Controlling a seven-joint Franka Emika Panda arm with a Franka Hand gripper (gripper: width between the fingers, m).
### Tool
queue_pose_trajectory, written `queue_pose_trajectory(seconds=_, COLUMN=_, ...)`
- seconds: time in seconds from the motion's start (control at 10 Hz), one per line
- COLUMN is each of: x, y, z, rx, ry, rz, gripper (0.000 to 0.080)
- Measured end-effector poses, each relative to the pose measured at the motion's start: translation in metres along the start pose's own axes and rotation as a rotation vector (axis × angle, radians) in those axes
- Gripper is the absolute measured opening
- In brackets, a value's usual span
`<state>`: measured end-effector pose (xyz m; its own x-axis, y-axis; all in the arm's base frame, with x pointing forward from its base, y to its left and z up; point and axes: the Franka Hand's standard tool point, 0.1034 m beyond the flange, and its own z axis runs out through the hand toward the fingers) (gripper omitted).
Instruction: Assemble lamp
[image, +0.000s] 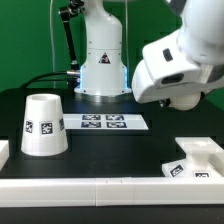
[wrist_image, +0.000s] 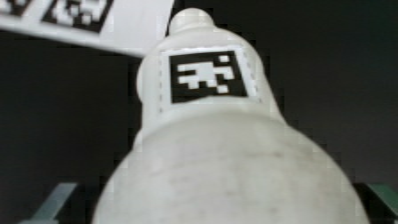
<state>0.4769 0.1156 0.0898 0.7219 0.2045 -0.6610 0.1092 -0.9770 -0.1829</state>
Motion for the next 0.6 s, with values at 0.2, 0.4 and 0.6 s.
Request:
queue_pose_trajectory(seconds=0.2, x=0.003, y=0.003, z=-0.001, rx=-0.021, ry=0.154, rz=0.006, gripper=0.0579)
queue_pose_trajectory(seconds=0.4, x=0.009, y=0.006, z=-0.005, rx=-0.038, ry=0.292, rz=0.009, gripper=0.0579)
queue_pose_trajectory(seconds=0.6, x=0.004, y=0.011, z=-0.019, rx=-0.054, ry=0.399, rz=-0.003, gripper=0.0579)
